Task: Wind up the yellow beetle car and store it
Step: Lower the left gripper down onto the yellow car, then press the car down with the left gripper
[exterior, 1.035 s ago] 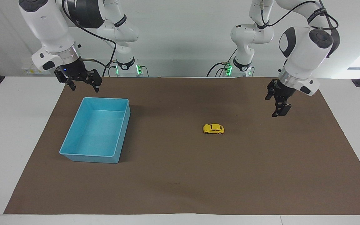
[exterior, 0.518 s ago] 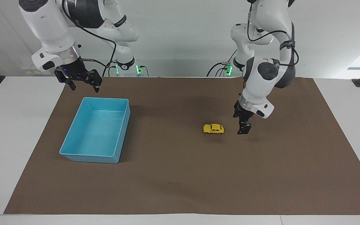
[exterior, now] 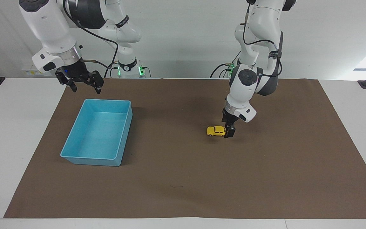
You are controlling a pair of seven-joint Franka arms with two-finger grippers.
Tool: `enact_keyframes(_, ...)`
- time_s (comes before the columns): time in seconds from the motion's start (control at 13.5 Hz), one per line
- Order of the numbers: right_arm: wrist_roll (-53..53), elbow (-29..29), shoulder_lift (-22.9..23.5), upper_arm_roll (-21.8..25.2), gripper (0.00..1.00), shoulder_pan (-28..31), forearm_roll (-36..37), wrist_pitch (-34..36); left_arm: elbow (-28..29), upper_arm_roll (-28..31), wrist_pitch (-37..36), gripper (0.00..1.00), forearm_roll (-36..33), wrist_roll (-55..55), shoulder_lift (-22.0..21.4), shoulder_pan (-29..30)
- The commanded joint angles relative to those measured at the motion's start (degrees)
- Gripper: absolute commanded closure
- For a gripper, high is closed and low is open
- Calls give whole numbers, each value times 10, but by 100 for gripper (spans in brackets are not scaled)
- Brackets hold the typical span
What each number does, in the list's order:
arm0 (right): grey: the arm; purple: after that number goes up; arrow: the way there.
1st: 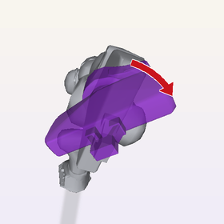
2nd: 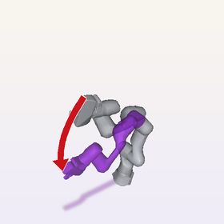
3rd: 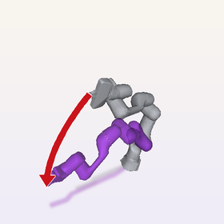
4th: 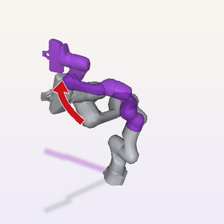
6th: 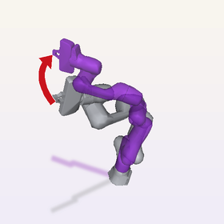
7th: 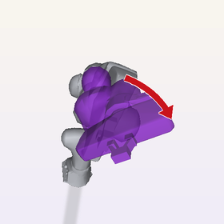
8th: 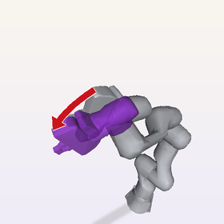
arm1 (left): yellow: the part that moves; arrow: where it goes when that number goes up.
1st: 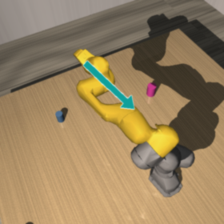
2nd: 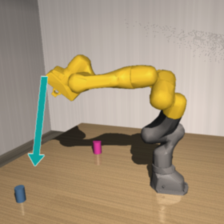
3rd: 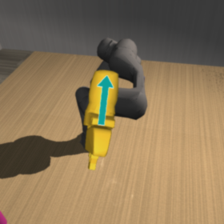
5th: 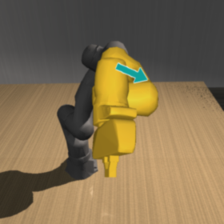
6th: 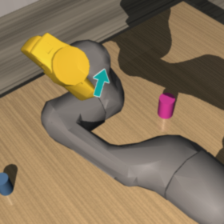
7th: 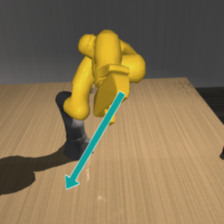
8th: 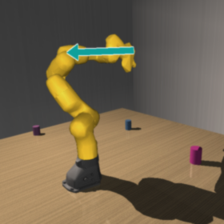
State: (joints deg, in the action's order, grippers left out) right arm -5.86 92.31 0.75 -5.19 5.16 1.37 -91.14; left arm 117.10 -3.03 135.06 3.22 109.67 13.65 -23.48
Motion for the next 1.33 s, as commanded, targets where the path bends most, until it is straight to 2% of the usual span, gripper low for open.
enact_keyframes(0.0,17,10,-8,-3,0,7,-2,-5,12,10,31,0,9,5,17,-25)
enact_keyframes(0.37,17,10,-8,-3,0,7,-2,-5,9,9,33,0,8,27,18,-45)
enact_keyframes(0.44,18,10,-8,-3,0,7,-2,-5,9,9,33,11,8,28,18,-45)
enact_keyframes(0.52,17,10,-8,-3,0,7,-2,-5,11,9,33,27,9,28,18,-44)
enact_keyframes(0.59,18,10,-8,-3,0,7,-2,-5,12,9,33,51,9,29,17,-42)
enact_keyframes(0.74,17,10,-8,-3,0,7,-2,-5,12,9,32,92,9,28,17,-41)
enact_keyframes(0.81,17,10,-8,-3,0,7,-2,-5,12,9,33,100,9,25,18,-40)
enact_keyframes(0.96,18,10,-8,-3,0,7,-2,-4,3,9,45,100,13,26,24,-36)
enact_keyframes(1.18,17,10,-8,-3,0,7,-2,-5,-2,11,77,100,70,33,30,-35)
enact_keyframes(1.26,18,10,-8,-3,0,7,-2,-5,1,11,81,100,69,32,30,-36)
